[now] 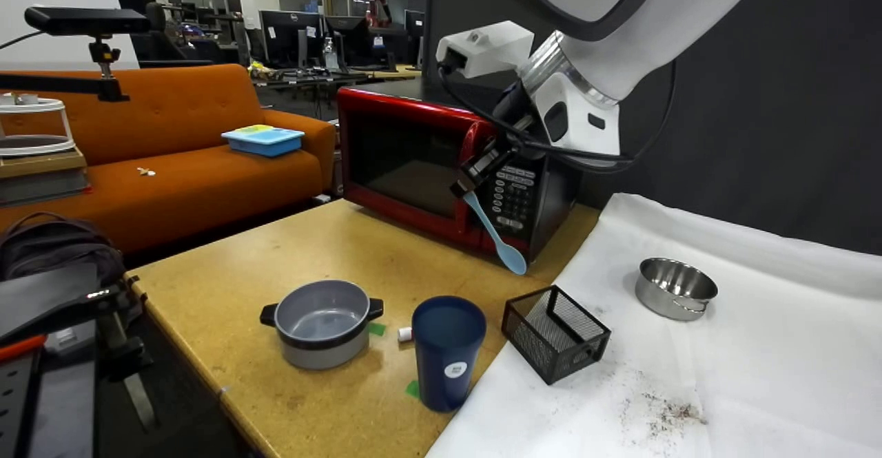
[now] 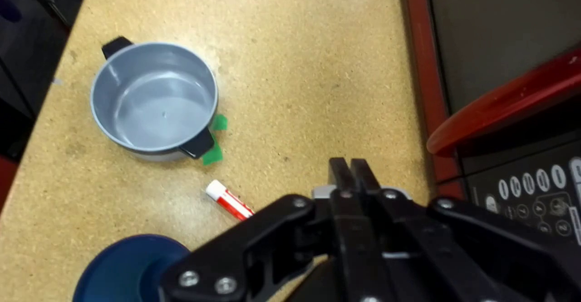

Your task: Remove the spoon from the cup and put it on the table

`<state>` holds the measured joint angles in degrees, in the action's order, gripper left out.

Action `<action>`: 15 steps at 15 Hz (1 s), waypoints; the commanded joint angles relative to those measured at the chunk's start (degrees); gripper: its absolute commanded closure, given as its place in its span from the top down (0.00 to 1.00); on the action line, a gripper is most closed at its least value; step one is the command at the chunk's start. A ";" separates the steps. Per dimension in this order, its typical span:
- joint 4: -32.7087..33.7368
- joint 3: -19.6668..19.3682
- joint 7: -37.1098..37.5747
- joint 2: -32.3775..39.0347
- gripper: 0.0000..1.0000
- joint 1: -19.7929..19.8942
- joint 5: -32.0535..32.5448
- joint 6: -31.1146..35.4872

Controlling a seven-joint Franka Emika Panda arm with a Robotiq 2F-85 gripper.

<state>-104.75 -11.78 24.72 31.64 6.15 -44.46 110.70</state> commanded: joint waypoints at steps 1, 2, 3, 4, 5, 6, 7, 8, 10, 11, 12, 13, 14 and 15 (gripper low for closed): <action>-0.89 1.58 -2.84 -0.56 0.01 0.78 -0.75 8.23; -0.15 1.80 -2.68 0.16 0.01 0.99 -0.79 9.95; 0.34 1.99 -2.51 0.79 0.01 1.17 -0.79 11.71; 0.95 2.16 -1.99 1.61 0.01 1.30 -0.67 13.07; 1.29 2.33 -1.49 2.23 0.01 1.38 -0.49 14.14; 1.69 2.45 -0.95 3.07 0.01 1.46 -0.21 14.52; 1.72 2.61 -0.85 3.62 0.01 1.45 -0.13 15.09; 1.32 2.77 -1.00 4.04 0.01 1.14 0.14 15.75; -0.59 3.49 -2.09 4.02 0.01 0.40 0.69 16.89; -1.84 4.01 -2.92 3.67 0.01 -0.14 1.00 17.54; -3.27 4.54 -3.70 3.25 0.01 -0.91 1.49 18.18; -4.57 5.08 -4.46 2.79 0.01 -1.57 1.82 18.97; -5.79 5.65 -5.10 2.36 0.01 -2.40 2.31 19.59; -6.71 6.11 -5.30 2.31 0.01 -3.37 3.00 20.65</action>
<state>-107.52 -6.74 21.29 36.28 4.21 -43.48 127.85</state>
